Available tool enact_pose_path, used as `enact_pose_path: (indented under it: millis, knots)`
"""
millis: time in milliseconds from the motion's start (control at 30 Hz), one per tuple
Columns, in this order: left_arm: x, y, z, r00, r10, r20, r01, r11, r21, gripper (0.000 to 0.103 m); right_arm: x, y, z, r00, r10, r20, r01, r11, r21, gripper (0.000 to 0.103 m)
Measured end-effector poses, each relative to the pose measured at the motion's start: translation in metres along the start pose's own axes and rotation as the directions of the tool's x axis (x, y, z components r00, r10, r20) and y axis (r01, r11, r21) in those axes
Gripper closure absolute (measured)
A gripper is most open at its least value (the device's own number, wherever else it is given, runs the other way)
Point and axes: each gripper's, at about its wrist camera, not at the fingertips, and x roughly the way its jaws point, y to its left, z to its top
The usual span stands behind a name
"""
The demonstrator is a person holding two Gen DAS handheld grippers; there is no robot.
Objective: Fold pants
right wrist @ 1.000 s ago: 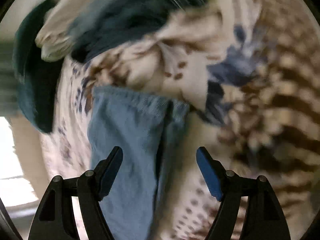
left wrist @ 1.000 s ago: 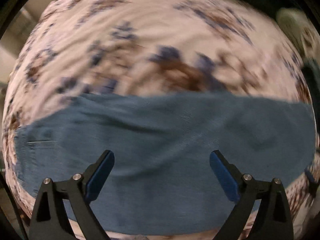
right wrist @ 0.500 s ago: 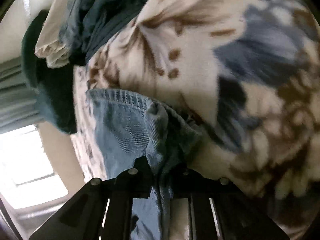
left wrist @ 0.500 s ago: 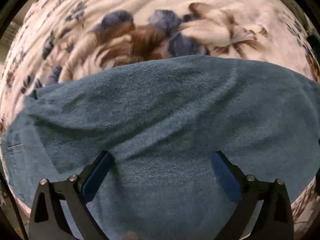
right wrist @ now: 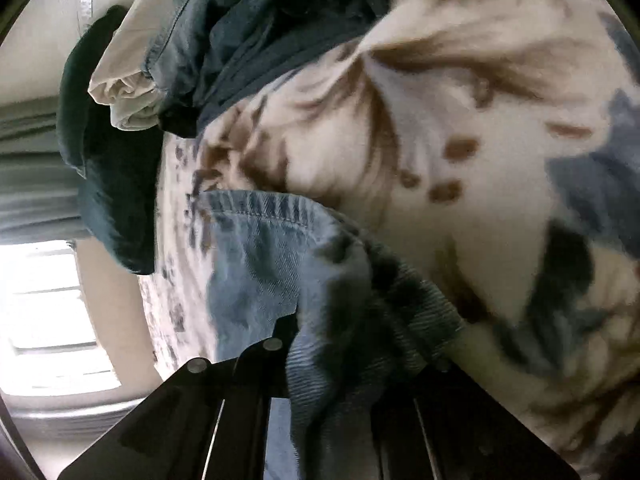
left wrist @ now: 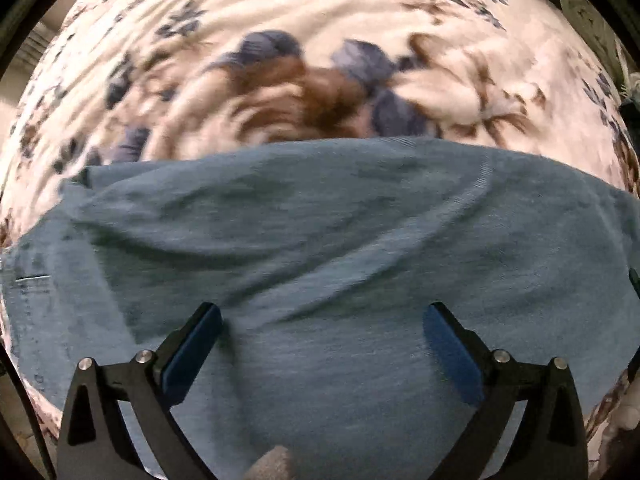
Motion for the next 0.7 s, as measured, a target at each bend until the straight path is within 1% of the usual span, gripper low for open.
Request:
enact_pose_path:
  millis: [33, 67, 100, 167, 200, 233, 267, 300, 333, 367, 400, 433, 500, 533, 567, 600, 633, 667, 700]
  knots:
    - [-0.003, 0.007, 0.0, 1.0, 0.009, 0.001, -0.009, 1.0, -0.005, 0.0, 0.001, 0.001, -0.002, 1.0, -0.003, 0.003, 0.003, 1.0, 0.005, 0.096]
    - [-0.009, 0.018, 0.0, 1.0, 0.024, 0.003, -0.024, 1.0, -0.02, 0.0, 0.0, 0.013, -0.004, 1.0, -0.026, 0.011, 0.026, 0.999, -0.031, 0.096]
    - [-0.012, 0.026, 0.0, 1.0, 0.023, 0.006, -0.022, 0.999, -0.034, 0.0, -0.003, 0.024, -0.007, 0.999, -0.045, 0.02, 0.047, 0.996, -0.074, 0.096]
    - [-0.023, 0.048, -0.001, 1.0, 0.017, 0.012, -0.017, 0.997, -0.079, 0.0, -0.015, 0.061, -0.018, 0.996, -0.071, 0.046, 0.079, 0.978, -0.191, 0.096]
    - [-0.028, 0.063, -0.002, 1.0, -0.002, 0.019, 0.004, 0.994, -0.108, 0.0, -0.019, 0.085, -0.027, 0.994, -0.087, 0.068, 0.102, 0.961, -0.258, 0.096]
    - [-0.033, 0.075, -0.003, 1.0, -0.009, 0.02, 0.012, 0.992, -0.128, 0.0, -0.027, 0.098, -0.037, 0.992, -0.096, 0.082, 0.117, 0.946, -0.303, 0.096]
    - [-0.036, 0.086, -0.004, 1.0, -0.003, 0.02, 0.006, 0.99, -0.143, 0.0, -0.031, 0.126, -0.054, 0.989, -0.111, 0.103, 0.142, 0.916, -0.375, 0.096]
    - [-0.037, 0.096, -0.004, 1.0, 0.004, 0.018, -0.001, 0.988, -0.152, 0.0, -0.032, 0.143, -0.067, 0.986, -0.121, 0.116, 0.159, 0.896, -0.416, 0.096]
    - [-0.04, 0.113, -0.007, 1.0, 0.017, 0.013, -0.015, 0.986, -0.165, 0.0, -0.039, 0.156, -0.085, 0.985, -0.12, 0.125, 0.165, 0.874, -0.458, 0.096]
    - [-0.04, 0.121, -0.008, 1.0, 0.025, 0.01, -0.023, 0.985, -0.17, 0.0, -0.04, 0.174, -0.105, 0.984, -0.118, 0.134, 0.17, 0.851, -0.497, 0.096]
    - [-0.042, 0.14, -0.011, 0.999, 0.044, 0.002, -0.043, 0.982, -0.182, 0.0, -0.038, 0.194, -0.129, 0.981, -0.128, 0.149, 0.189, 0.819, -0.542, 0.096]
    - [-0.042, 0.149, -0.014, 0.999, 0.049, 0.001, -0.048, 0.981, -0.189, 0.0, -0.036, 0.208, -0.15, 0.979, -0.129, 0.155, 0.196, 0.794, -0.576, 0.096]
    - [-0.047, 0.183, -0.021, 0.998, 0.062, -0.003, -0.061, 0.974, -0.218, 0.0, -0.023, 0.239, -0.208, 0.976, -0.14, 0.166, 0.215, 0.725, -0.654, 0.096]
    - [-0.05, 0.198, -0.025, 0.998, 0.065, -0.002, -0.063, 0.971, -0.232, 0.0, -0.024, 0.241, -0.231, 0.975, -0.146, 0.17, 0.223, 0.694, -0.685, 0.096]
    - [-0.054, 0.222, -0.032, 0.998, 0.068, 0.0, -0.066, 0.965, -0.255, 0.0, -0.009, 0.252, -0.268, 0.972, -0.161, 0.17, 0.234, 0.639, -0.733, 0.096]
    - [-0.055, 0.235, -0.039, 0.997, 0.071, 0.001, -0.069, 0.962, -0.266, 0.0, 0.005, 0.257, -0.298, 0.971, -0.179, 0.158, 0.236, 0.607, -0.759, 0.096]
    - [-0.057, 0.258, -0.046, 0.997, 0.078, 0.0, -0.075, 0.956, -0.284, 0.0, 0.008, 0.253, -0.322, 0.97, -0.192, 0.147, 0.233, 0.582, -0.779, 0.096]
    - [-0.053, 0.265, -0.05, 0.997, 0.082, -0.002, -0.079, 0.952, -0.296, 0.0, 0.023, 0.254, -0.355, 0.967, -0.209, 0.145, 0.237, 0.531, -0.814, 0.096]
    - [-0.054, 0.277, -0.059, 0.996, 0.086, -0.004, -0.083, 0.947, -0.309, 0.0, 0.041, 0.252, -0.392, 0.962, -0.235, 0.14, 0.238, 0.47, -0.85, 0.096]
